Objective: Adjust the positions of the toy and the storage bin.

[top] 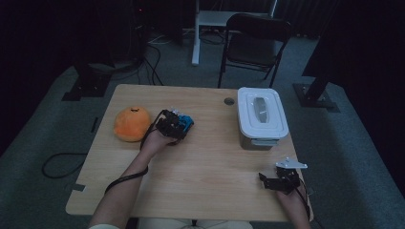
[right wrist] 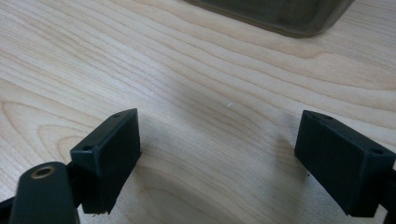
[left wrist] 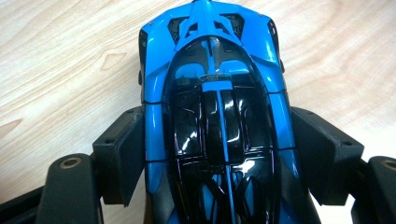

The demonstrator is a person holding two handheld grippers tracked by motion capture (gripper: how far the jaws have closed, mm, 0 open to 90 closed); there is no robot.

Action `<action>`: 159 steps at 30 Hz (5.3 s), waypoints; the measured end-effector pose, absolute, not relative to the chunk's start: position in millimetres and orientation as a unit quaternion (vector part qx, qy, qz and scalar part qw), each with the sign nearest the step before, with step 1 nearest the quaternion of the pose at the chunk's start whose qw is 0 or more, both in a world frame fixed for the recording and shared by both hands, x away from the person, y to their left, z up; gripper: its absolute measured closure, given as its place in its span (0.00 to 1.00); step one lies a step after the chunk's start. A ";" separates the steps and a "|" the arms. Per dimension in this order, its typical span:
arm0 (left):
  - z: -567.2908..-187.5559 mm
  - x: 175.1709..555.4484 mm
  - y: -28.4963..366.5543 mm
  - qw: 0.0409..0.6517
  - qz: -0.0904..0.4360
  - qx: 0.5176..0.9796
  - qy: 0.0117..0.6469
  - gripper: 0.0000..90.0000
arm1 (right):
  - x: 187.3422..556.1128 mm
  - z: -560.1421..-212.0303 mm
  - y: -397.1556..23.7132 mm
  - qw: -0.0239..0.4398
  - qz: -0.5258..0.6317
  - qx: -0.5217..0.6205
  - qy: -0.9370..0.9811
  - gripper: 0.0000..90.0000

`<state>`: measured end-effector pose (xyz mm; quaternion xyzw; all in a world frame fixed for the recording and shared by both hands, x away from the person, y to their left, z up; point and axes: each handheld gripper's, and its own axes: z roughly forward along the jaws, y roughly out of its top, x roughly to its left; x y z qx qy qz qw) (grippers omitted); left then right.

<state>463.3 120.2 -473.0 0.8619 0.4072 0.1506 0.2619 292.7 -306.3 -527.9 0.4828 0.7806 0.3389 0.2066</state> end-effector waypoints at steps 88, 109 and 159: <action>-462.5 302.0 259.3 0.305 0.145 0.876 0.344 0.23 | 292.9 -527.8 -306.7 0.209 0.337 0.491 0.776 0.15; -436.5 406.2 282.1 0.303 0.251 0.781 0.486 0.23 | 292.9 -527.8 -306.7 0.209 0.337 0.491 0.776 0.15; -454.8 336.4 316.7 0.283 0.210 0.835 0.423 0.73 | 293.0 -527.8 -306.9 0.209 0.336 0.493 0.775 0.15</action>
